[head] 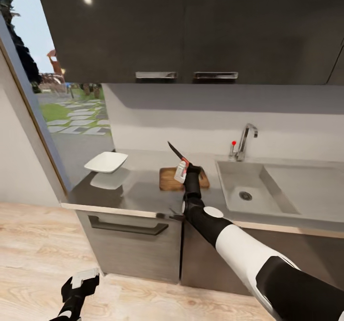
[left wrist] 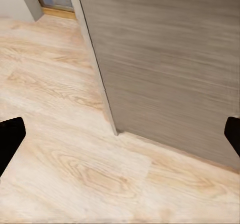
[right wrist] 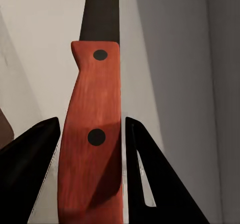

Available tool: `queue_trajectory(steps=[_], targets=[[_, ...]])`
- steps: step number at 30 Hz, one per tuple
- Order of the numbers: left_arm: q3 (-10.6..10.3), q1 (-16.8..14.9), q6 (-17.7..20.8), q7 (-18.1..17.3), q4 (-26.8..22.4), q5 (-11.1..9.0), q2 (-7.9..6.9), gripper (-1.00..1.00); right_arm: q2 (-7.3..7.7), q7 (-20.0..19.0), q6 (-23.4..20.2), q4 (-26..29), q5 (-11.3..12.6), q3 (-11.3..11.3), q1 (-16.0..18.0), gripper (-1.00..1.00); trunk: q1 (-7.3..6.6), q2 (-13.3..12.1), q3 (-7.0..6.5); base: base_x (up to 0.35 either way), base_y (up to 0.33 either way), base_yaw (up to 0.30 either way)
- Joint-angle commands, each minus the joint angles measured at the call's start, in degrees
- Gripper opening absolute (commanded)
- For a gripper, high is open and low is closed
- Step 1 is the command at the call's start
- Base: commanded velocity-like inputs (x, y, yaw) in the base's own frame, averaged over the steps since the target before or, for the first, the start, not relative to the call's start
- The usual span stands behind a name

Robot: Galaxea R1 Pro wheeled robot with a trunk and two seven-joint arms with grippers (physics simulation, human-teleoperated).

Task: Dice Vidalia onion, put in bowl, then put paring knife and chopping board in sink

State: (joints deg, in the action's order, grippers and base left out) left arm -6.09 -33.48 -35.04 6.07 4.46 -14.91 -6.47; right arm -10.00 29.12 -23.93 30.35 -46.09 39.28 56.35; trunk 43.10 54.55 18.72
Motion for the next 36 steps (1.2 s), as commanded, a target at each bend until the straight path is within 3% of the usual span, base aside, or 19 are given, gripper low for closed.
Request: queue_trajectory(steps=[1, 8, 10, 11, 12, 13, 16, 18, 20, 21, 28, 36], targets=[[-0.5, -0.1, 0.7, 0.2, 0.2, -0.15, 0.03, 1.0, 0.0, 0.14, -0.45, -0.11, -0.3, 0.21, 0.08, -1.0, 0.04, 0.05, 0.07, 0.312, 0.084, 0.0], [-0.55, -0.1, 5.85, 0.03, 0.25, -0.11, 0.11, 1.0, 0.0, 0.26, 1.47, -0.16, -0.11, 0.14, 0.08, -1.0, 0.04, 0.05, 0.07, 0.303, 0.024, 0.0], [-0.61, -0.1, 9.65, 0.01, 0.27, -0.11, 0.25, 1.0, 0.0, 0.29, 2.0, -0.18, -0.09, 0.12, 0.08, -1.0, 0.04, 0.05, 0.07, 0.157, 0.003, 0.0], [-0.63, -0.1, 13.11, -0.03, 0.28, -0.11, 0.33, 1.0, 0.0, 0.31, 2.24, -0.19, -0.08, 0.11, 0.08, -1.0, 0.04, 0.05, 0.07, 0.089, 0.002, 0.0], [-0.66, -0.04, 20.37, -0.14, 0.33, -0.08, 0.43, 1.0, 0.0, 0.34, 2.54, -0.19, -0.06, 0.1, 0.08, -1.0, 0.04, 0.05, 0.07, 0.037, 0.001, 0.0], [-0.66, 0.35, 23.08, -0.19, 0.35, -0.06, 0.45, 1.0, 0.0, 0.36, 2.62, -0.2, -0.06, 0.1, 0.08, -1.0, 0.04, 0.05, 0.07, 0.023, 0.0, 0.0], [-0.69, 2.78, 26.33, -0.24, 0.37, 0.0, 0.53, 1.0, 0.0, 0.4, 2.71, -0.2, -0.12, 0.08, 0.08, -1.0, 0.04, 0.05, 0.07, 0.013, 0.0, 0.0], [-0.7, 4.29, 27.11, -0.26, 0.37, 0.05, 0.8, 1.0, 0.0, 0.42, 2.73, -0.2, -0.13, 0.08, 0.08, -1.0, 0.04, 0.05, 0.07, 0.005, 0.0, 0.0], [-0.71, 9.17, 27.81, -0.18, 0.38, 0.19, 1.2, 1.0, 0.0, 0.55, 2.75, -0.2, -0.14, 0.07, 0.08, -1.0, 0.04, 0.05, 0.07, 0.001, 0.0, 0.0], [-0.7, 9.95, 27.85, -0.15, 0.38, 0.21, 1.18, 1.0, 0.0, 0.57, 2.75, -0.2, -0.16, 0.05, 0.08, -1.0, 0.04, 0.05, 0.07, 0.0, 0.0, 0.0], [-0.67, 11.48, 27.92, -0.09, 0.33, 0.23, 0.12, 1.0, 0.0, 0.61, 2.75, -0.2, -0.06, 0.09, 0.08, -1.0, 0.04, 0.05, 0.07, 0.0, 0.0, 0.0], [-0.67, 11.59, 28.07, -0.05, 0.29, 0.24, 0.45, 1.0, 0.0, 0.84, 2.75, -0.36, 0.37, 0.08, 0.07, -1.0, 0.04, 0.05, 0.07, 0.0, 0.0, 0.0]])
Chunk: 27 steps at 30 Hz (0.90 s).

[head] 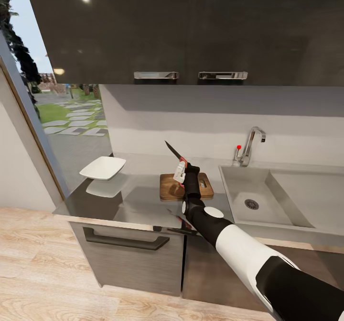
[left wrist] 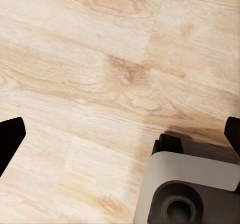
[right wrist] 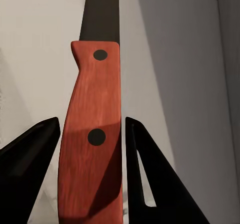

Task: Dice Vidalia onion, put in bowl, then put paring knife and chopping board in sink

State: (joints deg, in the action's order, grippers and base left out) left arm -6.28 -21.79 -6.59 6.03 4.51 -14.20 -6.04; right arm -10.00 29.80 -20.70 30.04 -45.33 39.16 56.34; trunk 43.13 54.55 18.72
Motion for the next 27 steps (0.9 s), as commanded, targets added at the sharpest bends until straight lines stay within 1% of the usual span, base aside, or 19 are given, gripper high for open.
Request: queue_trajectory(steps=[1, 5, 6, 8, 11, 13, 14, 18, 27], targets=[[-0.48, -0.1, -0.38, 0.01, 0.23, -0.48, 0.07, 1.0, 0.0, 0.16, -0.48, -0.09, -0.35, 0.18, 0.07, -1.0, 0.01, 0.05, 0.07, 0.0, 0.0, 0.0], [-0.48, -0.09, -0.3, 0.03, 0.23, -0.48, 0.13, 1.0, 0.07, 0.17, -0.48, -0.14, 0.46, 0.18, 0.03, -1.0, 0.01, 0.05, 0.07, 0.0, 0.0, 0.0], [-0.52, -0.09, -0.28, 0.03, 0.23, -0.48, 0.16, 1.0, 0.74, 0.17, -0.48, -0.15, 1.43, 0.2, -0.25, -1.0, 0.01, 0.05, 0.07, 0.0, 0.0, 0.0], [-0.51, -0.09, -0.28, 0.03, 0.23, -0.48, 0.2, 1.0, 1.03, 0.33, -0.48, -0.15, 1.92, 0.2, -0.47, -1.0, 0.01, 0.05, 0.07, 0.0, 0.0, 0.0], [-0.5, -0.09, -0.27, 0.03, 0.23, -0.48, 0.28, 1.0, 1.79, 2.19, -0.52, -0.16, 2.3, 0.21, -0.65, -1.0, 0.01, 0.05, 0.07, 0.0, 0.0, 0.0], [-0.51, -0.09, -0.27, 0.03, 0.23, -0.48, 0.37, 1.0, 1.93, 3.15, -0.54, -0.16, 2.35, 0.21, -0.67, -1.0, 0.01, 0.05, 0.07, 0.0, 0.0, 0.0], [-0.53, -0.09, -0.27, 0.03, 0.23, -0.48, 0.5, 1.0, 2.09, 4.62, -0.59, -0.16, 2.42, 0.22, -0.69, -1.0, 0.01, 0.05, 0.07, 0.0, 0.0, 0.0], [-0.55, -0.09, -0.27, 0.03, 0.22, -0.48, 0.57, 1.0, 2.21, 5.55, -0.73, -0.16, 2.44, 0.22, -0.83, -1.0, 0.01, 0.05, 0.07, 0.0, 0.0, 0.0], [-0.57, -0.09, -0.27, 0.04, 0.18, -0.46, 0.59, 1.0, 2.1, 5.65, -1.07, -0.24, 2.44, 0.3, -2.46, -1.0, 0.01, 0.05, 0.07, 0.0, 0.0, 0.0]])
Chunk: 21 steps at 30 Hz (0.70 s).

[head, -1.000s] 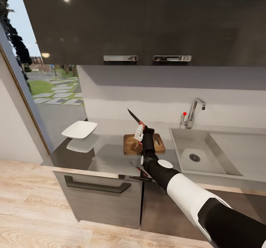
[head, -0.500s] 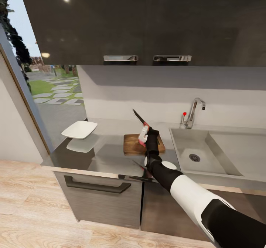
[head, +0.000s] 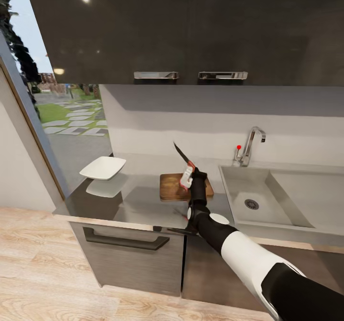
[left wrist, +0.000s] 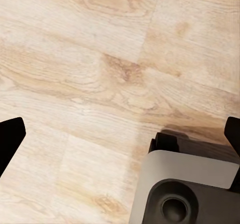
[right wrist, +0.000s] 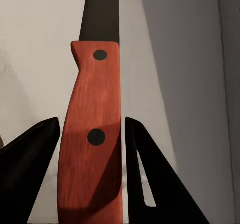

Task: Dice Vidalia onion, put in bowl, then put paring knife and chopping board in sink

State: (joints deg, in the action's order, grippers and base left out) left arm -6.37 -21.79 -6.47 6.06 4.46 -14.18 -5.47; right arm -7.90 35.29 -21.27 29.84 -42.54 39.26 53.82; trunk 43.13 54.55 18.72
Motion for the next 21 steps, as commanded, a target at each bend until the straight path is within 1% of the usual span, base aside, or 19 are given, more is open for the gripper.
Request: queue_trajectory(steps=[1, 9, 21], targets=[[-0.49, -0.1, -0.39, -0.02, 0.25, -0.49, 0.02, 1.0, 0.0, 0.11, -0.51, -0.26, -0.35, 0.2, -0.19, -1.0, 0.01, 0.05, 0.07, 0.0, 0.0, 0.0], [-0.49, -0.1, -0.39, -0.02, 0.23, -0.49, 0.02, 1.0, -0.38, 0.04, -0.24, -5.68, -0.43, 0.29, -0.95, -1.0, 0.01, 0.05, 0.07, 0.0, 0.0, 0.0], [-0.49, -0.1, -0.4, -0.03, 0.25, -0.48, 0.02, 1.0, -0.35, -0.12, 0.07, -6.66, -0.36, 0.29, -0.99, -1.0, 0.01, 0.05, 0.07, 0.0, 0.0, 0.0]])
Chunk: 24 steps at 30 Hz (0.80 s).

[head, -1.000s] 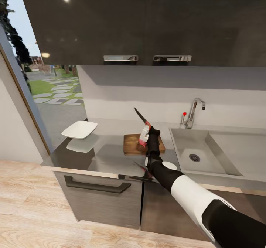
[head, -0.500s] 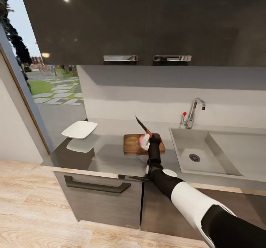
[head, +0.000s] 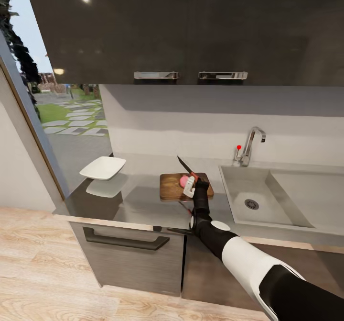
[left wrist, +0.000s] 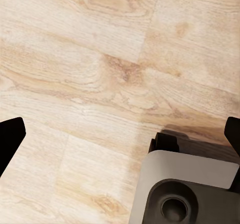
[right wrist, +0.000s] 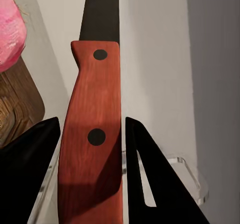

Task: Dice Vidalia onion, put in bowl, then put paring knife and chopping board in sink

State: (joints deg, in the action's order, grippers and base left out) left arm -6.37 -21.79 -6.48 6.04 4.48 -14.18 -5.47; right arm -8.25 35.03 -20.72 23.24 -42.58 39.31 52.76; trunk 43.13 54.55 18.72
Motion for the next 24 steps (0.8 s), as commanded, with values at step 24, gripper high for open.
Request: queue_trajectory(steps=[24], targets=[[-0.49, -0.1, -0.46, -0.06, 0.25, -0.48, 0.02, 1.0, -1.06, -0.65, -0.38, -2.58, -0.31, 0.33, -0.05, -1.0, 0.01, 0.05, 0.07, 0.0, 0.0, 0.0]])
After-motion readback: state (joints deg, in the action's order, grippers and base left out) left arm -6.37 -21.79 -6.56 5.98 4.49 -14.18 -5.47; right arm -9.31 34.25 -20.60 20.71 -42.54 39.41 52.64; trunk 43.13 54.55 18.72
